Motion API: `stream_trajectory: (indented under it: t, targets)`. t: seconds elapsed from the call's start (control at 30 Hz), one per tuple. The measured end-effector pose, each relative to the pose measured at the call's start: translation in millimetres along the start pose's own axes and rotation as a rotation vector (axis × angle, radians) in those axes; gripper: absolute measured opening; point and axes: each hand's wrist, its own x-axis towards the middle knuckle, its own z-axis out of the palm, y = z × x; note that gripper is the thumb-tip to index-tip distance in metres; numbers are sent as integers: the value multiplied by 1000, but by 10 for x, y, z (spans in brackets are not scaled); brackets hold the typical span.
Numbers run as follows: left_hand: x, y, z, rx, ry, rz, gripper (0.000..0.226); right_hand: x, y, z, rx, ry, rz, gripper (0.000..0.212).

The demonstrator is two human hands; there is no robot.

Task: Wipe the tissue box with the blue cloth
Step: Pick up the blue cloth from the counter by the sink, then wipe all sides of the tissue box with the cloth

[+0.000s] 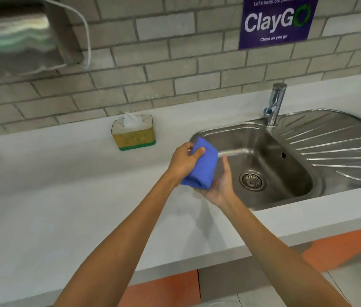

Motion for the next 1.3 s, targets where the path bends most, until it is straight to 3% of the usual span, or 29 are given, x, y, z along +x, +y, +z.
stream_trajectory:
  t: [0.07,0.17,0.3,0.4,0.5,0.57,0.7,0.77,0.9,1.1,1.23,1.3]
  targets:
    - [97,-106,-245,87,137,32,18,107,69,164,-29,-73,7,60]
    - [230,-280,-600,203,266,15,24,287,183,452,-116,-131,12,38]
    - [393,-460,-1040,298,396,-10,30,537,326,833,-223,-127,48,23]
    - [473,-557,-1316,-4,322,-124,43,696,422,1081,-286,-112,65,22]
    - [431,-748,-1560,-535,17,-331,33,847,543,1293,-480,-103,60,32]
    - [430,-929,-1675,-814,-42,-366,27,945,628,1407,-700,-91,12,41]
    - [496,-1161,-1748,-971,-37,-402,21,1163,743,1484,-1147,19,-213,26]
    - [564,-1255,-1778,-1006,-13,-410,19,1302,758,1479,-1288,71,-274,29]
    - [680,-1506,-1937,-989,107,-480,12,1609,716,1357,-1273,178,-226,50]
    - [1048,-1929,-2298,-961,335,-546,15,2156,584,1151,-1148,296,-218,49]
    - [1417,-2026,-2505,-726,608,-555,47,2483,511,1127,-1181,261,-261,54]
    - [1567,-2001,-2555,-609,722,-465,46,2620,487,1118,-1226,230,-257,58]
